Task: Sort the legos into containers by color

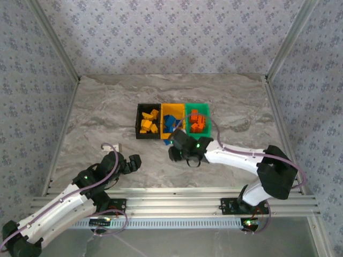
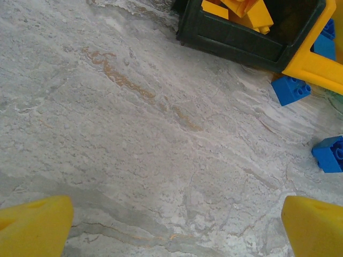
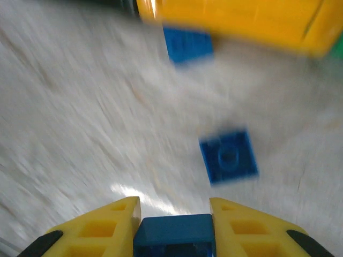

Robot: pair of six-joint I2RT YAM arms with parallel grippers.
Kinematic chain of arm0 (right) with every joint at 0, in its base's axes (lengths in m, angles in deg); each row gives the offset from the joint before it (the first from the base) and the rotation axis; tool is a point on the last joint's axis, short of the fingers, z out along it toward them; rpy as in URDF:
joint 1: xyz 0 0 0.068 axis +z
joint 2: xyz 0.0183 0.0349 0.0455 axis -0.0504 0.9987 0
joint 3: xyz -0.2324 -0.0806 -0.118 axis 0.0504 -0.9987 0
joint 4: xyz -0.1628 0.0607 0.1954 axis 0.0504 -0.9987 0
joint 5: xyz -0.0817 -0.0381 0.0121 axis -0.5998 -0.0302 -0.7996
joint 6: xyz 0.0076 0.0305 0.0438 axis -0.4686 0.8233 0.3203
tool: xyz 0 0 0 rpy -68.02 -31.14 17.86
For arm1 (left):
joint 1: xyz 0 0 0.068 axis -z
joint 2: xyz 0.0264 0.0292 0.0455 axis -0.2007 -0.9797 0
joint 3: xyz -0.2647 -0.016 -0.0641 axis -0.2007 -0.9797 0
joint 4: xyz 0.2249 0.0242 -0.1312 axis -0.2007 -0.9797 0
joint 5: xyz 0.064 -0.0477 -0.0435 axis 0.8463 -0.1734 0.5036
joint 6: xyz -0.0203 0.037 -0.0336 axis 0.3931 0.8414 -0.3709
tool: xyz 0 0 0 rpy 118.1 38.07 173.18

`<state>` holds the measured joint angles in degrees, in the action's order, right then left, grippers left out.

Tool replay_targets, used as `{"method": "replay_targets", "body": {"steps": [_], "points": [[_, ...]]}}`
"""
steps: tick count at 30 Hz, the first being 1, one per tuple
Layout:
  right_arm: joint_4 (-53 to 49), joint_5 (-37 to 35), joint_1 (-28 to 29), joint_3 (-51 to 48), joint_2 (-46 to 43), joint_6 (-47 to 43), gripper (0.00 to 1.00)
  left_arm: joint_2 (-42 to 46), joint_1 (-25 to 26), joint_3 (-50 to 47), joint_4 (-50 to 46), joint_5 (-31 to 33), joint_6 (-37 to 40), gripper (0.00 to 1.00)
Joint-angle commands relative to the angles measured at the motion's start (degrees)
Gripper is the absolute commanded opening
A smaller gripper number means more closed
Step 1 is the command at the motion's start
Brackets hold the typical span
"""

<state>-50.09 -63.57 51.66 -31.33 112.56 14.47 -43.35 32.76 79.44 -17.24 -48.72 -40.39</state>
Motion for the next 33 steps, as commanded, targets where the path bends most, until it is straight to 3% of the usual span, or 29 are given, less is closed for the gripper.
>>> {"method": "replay_targets", "body": {"steps": [1, 5, 10, 12, 15, 17, 20, 27, 33], "points": [[-0.01, -1.41, -4.86, 7.25, 3.12, -5.23, 0.27, 0.29, -0.31, 0.78, 0.44, -0.52, 0.52, 1.0], [1.35, -2.67, -10.61, 16.37, 12.21, -7.14, 0.27, 0.29, -0.3, 0.74, 0.27, -0.94, 0.36, 1.0], [-3.6, -3.49, -12.96, 28.11, 23.86, -9.5, 0.29, 0.3, -0.43, 1.56, -0.28, -1.29, 0.52, 1.0], [-4.15, -3.68, -13.31, 30.42, 25.95, -9.59, 0.32, 0.29, -0.4, 1.93, -0.55, -1.29, 0.69, 1.0], [-3.4, -4.36, -13.37, 31.87, 25.8, -9.84, 0.5, 0.28, -0.44, 2.07, -0.67, -1.44, 0.75, 1.0], [-2.67, -5.13, -11.98, 30.65, 23.0, -10.49, 0.62, 0.29, -0.4, 2.14, -0.63, -1.62, 0.89, 1.0], [-2.27, -6.93, -9.61, 26.66, 17.26, -10.82, 0.68, 0.29, -0.47, 2.37, -0.77, -1.62, 1.13, 1.0], [-0.73, -5.28, -4.25, 8.04, 3.84, -6.03, 0.72, 0.08, -0.57, 2.13, -0.31, -1.75, 0.89, 1.0], [-0.6, -2.34, -1.99, -0.87, 3.94, -4.68, 0.73, -1.08, -0.71, 0.96, 0.6, -1.88, 0.15, 1.0]]}}
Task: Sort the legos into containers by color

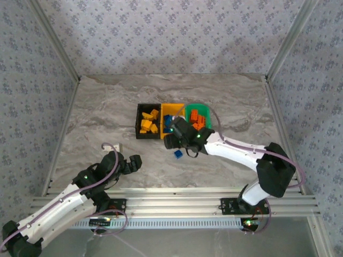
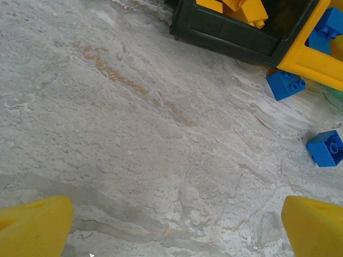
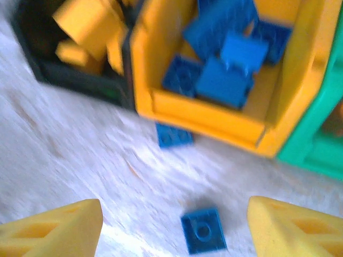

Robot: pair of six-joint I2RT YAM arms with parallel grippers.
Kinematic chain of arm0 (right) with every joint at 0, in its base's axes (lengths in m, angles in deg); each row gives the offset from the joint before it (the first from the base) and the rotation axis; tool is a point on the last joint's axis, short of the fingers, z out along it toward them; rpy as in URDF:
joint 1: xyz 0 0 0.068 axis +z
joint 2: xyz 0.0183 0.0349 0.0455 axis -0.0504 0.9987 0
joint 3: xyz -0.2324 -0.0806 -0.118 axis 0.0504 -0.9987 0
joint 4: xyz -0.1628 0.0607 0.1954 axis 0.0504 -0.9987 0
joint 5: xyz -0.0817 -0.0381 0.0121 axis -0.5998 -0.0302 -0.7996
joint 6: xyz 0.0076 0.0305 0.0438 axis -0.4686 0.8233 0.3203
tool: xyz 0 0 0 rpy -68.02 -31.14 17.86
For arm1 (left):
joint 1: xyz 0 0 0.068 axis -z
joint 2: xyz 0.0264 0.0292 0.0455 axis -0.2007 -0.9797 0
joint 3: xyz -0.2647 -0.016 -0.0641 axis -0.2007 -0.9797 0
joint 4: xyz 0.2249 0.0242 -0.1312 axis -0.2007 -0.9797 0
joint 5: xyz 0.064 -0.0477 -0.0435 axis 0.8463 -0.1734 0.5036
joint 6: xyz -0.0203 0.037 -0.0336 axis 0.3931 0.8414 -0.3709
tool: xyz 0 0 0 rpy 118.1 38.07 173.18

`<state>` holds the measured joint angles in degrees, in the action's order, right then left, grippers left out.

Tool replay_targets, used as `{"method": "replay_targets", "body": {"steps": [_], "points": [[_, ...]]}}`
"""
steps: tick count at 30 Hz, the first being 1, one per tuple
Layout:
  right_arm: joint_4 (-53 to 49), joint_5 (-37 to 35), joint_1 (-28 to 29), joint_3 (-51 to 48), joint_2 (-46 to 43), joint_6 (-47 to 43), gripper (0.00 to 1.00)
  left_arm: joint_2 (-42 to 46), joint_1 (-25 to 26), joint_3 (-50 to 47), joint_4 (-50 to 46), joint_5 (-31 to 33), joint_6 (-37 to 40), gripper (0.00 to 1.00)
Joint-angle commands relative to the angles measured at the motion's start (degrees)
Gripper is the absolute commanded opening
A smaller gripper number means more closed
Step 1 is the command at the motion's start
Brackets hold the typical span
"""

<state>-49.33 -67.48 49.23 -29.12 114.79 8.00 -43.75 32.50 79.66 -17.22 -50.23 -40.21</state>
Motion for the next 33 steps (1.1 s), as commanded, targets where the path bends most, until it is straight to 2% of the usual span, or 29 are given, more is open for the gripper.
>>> {"method": "replay_targets", "body": {"steps": [1, 7, 14, 18, 23, 27, 33], "points": [[-0.94, 2.26, 0.39, -3.54, 2.5, 1.72, 0.73, -1.03, -0.45, 0.66, 0.84, -0.58, -0.07, 1.0], [0.53, 1.7, 0.59, -3.08, 8.26, 1.04, 0.72, -3.21, -0.41, 0.48, 2.1, -1.41, -0.74, 1.0], [-0.44, 1.01, 1.35, -1.98, 12.66, 1.52, 0.61, -3.71, -0.46, 0.56, 2.26, -1.45, -0.84, 1.0], [0.4, 1.06, 2.09, -1.98, 11.85, 1.44, 0.5, -3.79, -0.48, 0.55, 2.36, -1.39, -0.69, 1.0], [-0.07, 1.19, 2.0, -0.56, 12.06, 0.88, 0.49, -4.05, -0.42, 0.58, 2.69, -1.43, -0.6, 1.0], [0.36, 1.83, 2.02, 0.53, 11.43, 0.57, 0.4, -4.23, -0.48, 0.56, 2.88, -1.51, -0.46, 1.0], [0.13, 2.88, 1.48, 4.01, 7.36, -0.31, 0.34, -4.23, -0.47, 0.14, 3.16, -1.69, -0.54, 1.0]]}}
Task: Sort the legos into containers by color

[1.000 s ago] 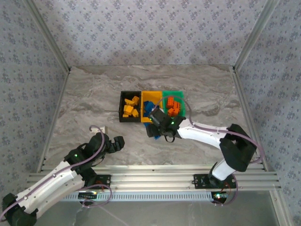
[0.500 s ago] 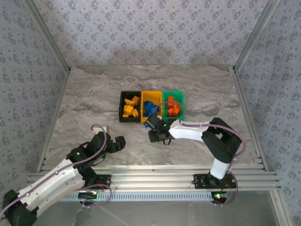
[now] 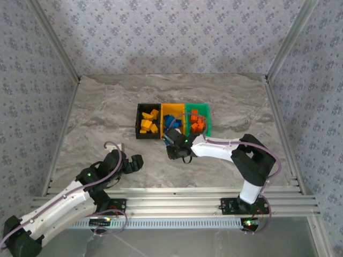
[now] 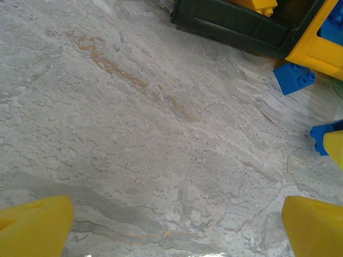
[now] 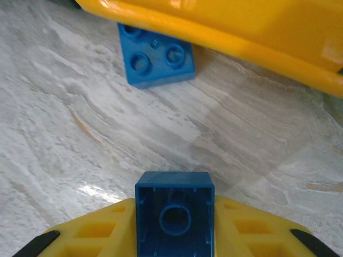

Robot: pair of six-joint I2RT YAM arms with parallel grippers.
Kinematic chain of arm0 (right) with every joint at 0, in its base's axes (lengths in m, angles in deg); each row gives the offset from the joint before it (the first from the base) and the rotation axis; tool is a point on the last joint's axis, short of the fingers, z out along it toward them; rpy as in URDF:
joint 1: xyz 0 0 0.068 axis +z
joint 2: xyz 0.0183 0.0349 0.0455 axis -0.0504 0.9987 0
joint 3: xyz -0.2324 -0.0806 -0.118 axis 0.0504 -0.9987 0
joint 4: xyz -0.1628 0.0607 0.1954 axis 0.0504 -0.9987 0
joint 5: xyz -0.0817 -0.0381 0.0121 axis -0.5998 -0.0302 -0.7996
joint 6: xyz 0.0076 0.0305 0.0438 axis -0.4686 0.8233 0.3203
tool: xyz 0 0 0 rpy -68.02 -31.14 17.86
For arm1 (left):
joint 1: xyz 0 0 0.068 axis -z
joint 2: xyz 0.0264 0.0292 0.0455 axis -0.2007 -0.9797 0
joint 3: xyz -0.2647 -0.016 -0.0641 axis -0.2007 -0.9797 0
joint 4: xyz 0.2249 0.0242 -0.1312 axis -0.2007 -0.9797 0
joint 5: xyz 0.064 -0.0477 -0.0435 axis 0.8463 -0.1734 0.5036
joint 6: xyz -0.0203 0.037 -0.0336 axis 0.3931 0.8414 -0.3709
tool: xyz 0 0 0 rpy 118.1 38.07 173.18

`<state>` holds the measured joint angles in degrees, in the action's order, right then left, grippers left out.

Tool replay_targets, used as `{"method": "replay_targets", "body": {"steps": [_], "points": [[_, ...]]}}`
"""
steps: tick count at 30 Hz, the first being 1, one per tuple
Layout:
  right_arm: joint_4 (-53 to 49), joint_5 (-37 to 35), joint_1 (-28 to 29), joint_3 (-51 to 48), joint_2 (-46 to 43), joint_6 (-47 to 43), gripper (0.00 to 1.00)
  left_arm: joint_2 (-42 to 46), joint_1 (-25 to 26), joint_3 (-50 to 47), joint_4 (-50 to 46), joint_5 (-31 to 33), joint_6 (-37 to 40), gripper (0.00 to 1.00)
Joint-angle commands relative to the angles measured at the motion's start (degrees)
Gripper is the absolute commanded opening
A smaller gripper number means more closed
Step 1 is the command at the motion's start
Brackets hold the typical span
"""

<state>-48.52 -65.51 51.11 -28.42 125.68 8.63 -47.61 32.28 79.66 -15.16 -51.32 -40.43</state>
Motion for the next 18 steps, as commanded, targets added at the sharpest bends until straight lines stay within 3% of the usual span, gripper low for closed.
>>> {"method": "replay_targets", "body": {"steps": [1, 7, 18], "points": [[-0.9, 1.33, -0.7, 4.16, -4.1, -1.07, 0.33, -0.36, -0.22, 0.06, 1.09, -0.63, -0.3, 1.0], [-3.14, 1.56, -5.5, 14.56, -3.58, -2.49, 0.33, -0.08, -0.26, 0.1, 1.14, -0.69, -0.29, 1.0], [-3.62, -0.12, -14.69, 29.36, 11.17, -1.45, 0.33, 1.99, -0.31, 1.24, -0.66, -0.78, -0.08, 1.0]]}}
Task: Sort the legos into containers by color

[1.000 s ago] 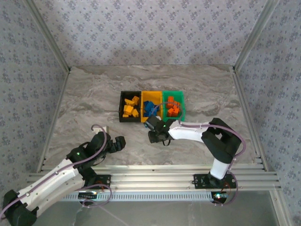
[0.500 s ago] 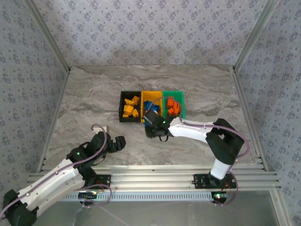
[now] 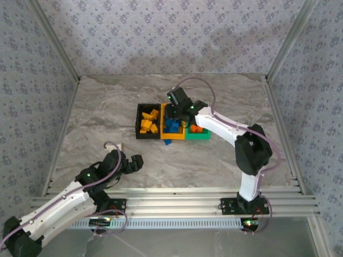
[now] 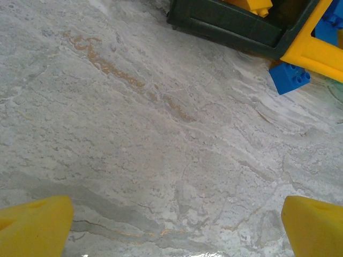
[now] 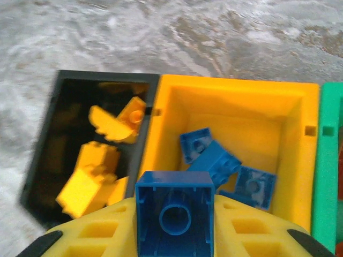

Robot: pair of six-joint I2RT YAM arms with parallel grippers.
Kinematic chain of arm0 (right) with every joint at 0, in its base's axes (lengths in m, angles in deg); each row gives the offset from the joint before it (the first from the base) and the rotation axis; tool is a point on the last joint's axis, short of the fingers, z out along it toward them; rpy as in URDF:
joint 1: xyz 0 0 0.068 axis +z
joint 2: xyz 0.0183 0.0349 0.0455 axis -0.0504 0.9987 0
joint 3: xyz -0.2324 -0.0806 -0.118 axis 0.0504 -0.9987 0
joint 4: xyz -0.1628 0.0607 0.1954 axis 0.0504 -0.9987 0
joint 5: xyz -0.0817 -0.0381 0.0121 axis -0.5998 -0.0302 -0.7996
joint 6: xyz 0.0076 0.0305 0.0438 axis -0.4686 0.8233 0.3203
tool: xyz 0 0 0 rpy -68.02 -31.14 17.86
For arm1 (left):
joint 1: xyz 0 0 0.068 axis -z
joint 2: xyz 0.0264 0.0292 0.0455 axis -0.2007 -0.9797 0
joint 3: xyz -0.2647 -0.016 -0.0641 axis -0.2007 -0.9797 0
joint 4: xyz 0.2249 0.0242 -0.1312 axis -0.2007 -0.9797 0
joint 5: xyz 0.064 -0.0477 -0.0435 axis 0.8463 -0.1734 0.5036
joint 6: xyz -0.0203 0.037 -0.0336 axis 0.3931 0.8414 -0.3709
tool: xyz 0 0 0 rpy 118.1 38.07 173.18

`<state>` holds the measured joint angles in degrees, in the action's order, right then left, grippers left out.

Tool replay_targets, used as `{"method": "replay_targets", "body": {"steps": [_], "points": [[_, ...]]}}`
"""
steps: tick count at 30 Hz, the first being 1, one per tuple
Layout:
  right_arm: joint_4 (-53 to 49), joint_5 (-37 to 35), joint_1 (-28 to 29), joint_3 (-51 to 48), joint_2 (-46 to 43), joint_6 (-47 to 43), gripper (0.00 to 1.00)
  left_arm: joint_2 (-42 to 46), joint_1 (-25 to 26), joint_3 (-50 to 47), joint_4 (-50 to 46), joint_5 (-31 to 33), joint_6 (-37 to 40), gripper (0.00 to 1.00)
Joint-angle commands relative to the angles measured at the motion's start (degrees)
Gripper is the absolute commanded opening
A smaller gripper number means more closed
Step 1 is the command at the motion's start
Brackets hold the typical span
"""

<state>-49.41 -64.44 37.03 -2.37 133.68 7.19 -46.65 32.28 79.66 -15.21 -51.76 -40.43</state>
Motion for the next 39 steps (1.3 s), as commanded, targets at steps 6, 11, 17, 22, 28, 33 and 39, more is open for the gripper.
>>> {"method": "replay_targets", "body": {"steps": [6, 11, 17, 22, 28, 33, 39], "points": [[-1.67, -1.15, -1.85, 5.29, 3.61, 0.44, 0.44, 2.54, -0.32, 1.37, -1.3, -1.27, 1.11, 1.0], [-0.22, -2.32, 0.66, 1.57, -2.02, -1.13, 0.66, 2.74, -0.33, 1.72, -1.92, -1.12, 1.31, 1.0], [5.09, -5.81, 7.89, -11.55, -12.52, 0.01, 0.72, 3.58, -0.34, 2.65, -3.07, -0.55, 1.64, 1.0], [8.7, -12.06, 16.36, -24.21, -16.77, 3.38, 0.74, 5.04, -0.33, 2.34, -3.82, 0.0, 1.29, 1.0], [10.17, -12.04, 18.81, -26.71, -10.0, 6.39, 0.75, 5.18, -0.33, 1.99, -4.23, 0.1, 1.07, 1.0], [10.44, -13.7, 17.53, -24.34, -2.42, 6.62, 0.73, 5.35, -0.36, 1.9, -4.66, 0.3, 0.66, 1.0], [13.59, -16.91, 15.84, -23.86, 1.77, 5.92, 0.7, 5.57, -0.37, 1.9, -4.88, 0.36, 0.75, 1.0]]}}
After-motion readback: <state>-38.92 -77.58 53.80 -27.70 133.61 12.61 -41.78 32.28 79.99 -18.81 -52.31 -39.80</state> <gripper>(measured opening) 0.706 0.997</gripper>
